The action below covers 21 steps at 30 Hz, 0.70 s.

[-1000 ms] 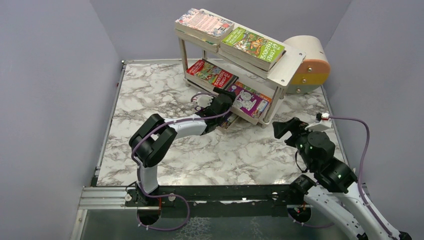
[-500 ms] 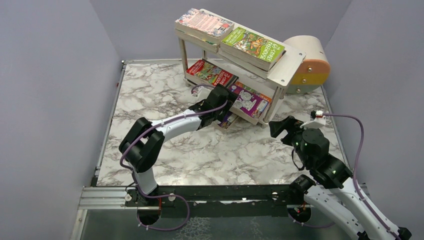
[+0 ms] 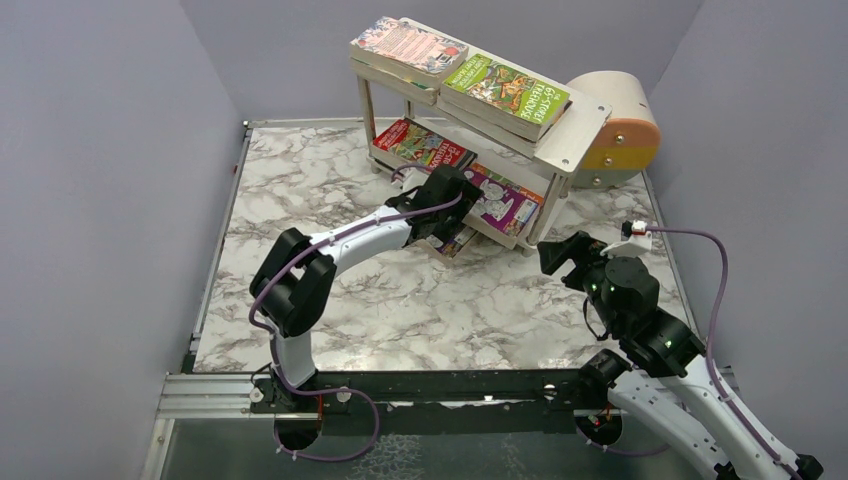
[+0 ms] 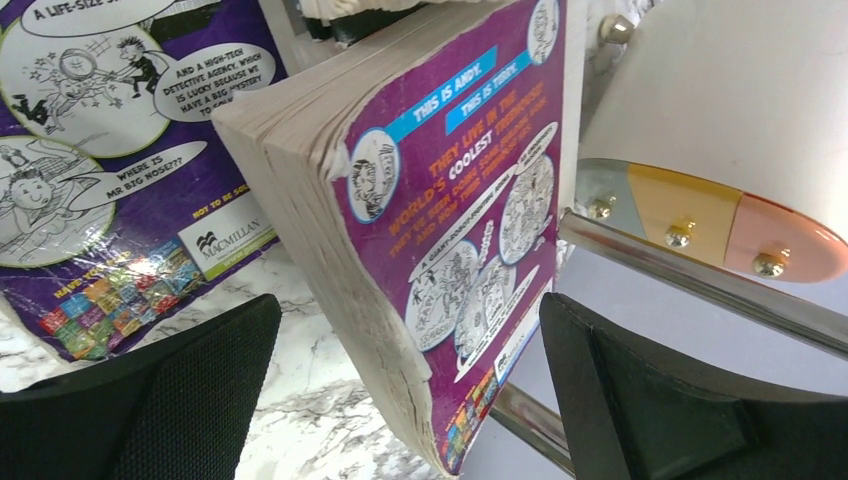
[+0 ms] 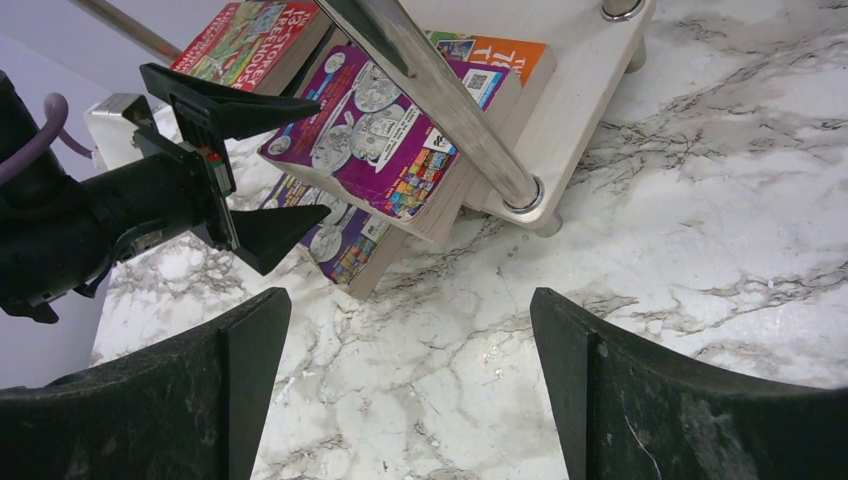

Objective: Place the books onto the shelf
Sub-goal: Adjust the book on the shelf.

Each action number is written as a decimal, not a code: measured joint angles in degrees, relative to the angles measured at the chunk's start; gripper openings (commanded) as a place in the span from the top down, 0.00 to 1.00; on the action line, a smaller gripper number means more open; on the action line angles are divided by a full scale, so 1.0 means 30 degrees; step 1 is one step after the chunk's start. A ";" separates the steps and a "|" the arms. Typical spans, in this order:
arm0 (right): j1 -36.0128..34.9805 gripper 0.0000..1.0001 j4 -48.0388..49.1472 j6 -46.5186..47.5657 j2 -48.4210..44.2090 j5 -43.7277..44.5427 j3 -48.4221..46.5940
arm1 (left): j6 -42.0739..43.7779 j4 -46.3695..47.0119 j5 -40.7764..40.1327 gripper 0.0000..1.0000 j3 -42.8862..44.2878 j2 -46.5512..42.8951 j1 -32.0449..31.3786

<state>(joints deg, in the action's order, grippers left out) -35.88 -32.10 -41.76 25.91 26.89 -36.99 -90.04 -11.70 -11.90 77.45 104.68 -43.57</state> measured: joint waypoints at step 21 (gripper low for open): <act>0.0000 0.12 -0.0007 -0.0007 -0.0197 0.0000 0.0146 | -0.0153 -0.0299 0.0168 0.01 0.1654 0.1552 0.0160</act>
<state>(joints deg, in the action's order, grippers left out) -35.88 -32.12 -41.78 25.32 26.89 -36.56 -90.50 -12.60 -11.40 82.41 109.34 -43.09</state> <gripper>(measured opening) 0.884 0.990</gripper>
